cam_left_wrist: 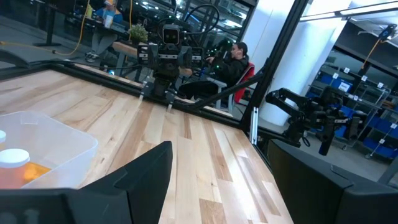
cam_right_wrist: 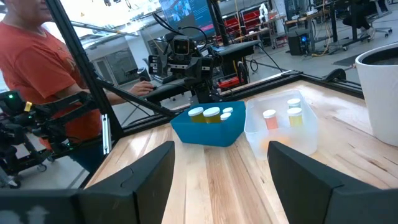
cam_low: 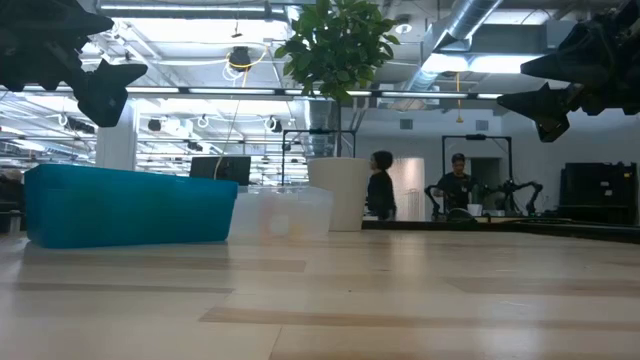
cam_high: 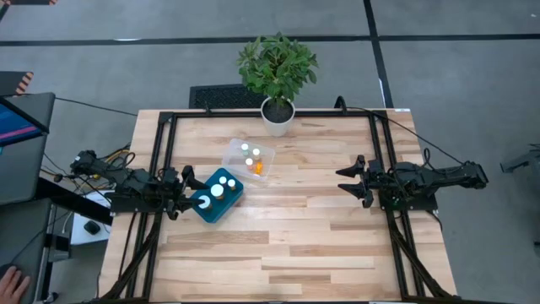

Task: Pick and place medicine bottles into bin by pill shape (circle, oval)
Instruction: Return to Home Position

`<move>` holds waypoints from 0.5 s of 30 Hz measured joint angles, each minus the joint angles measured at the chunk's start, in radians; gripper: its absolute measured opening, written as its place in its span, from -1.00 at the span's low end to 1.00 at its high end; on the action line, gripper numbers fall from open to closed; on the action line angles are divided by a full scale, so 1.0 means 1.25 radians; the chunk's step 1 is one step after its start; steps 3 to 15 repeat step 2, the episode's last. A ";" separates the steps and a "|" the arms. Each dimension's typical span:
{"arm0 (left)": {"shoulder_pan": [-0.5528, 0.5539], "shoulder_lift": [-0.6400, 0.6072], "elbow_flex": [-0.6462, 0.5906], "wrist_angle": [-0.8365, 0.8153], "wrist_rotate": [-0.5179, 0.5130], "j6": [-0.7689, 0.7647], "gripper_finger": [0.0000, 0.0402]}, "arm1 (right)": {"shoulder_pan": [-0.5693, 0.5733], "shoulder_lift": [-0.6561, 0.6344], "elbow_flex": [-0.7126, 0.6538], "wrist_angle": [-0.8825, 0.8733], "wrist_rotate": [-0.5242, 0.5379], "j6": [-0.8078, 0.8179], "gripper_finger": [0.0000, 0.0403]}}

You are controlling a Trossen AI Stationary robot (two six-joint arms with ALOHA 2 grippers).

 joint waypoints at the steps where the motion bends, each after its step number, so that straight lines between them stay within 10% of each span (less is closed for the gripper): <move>1: 0.000 0.000 0.000 0.000 0.000 0.000 0.29 | 0.000 0.000 0.000 0.000 0.000 0.000 0.35; 15: 0.000 0.000 0.000 0.000 0.000 0.000 0.29 | 0.000 0.000 0.000 0.000 0.000 0.000 0.35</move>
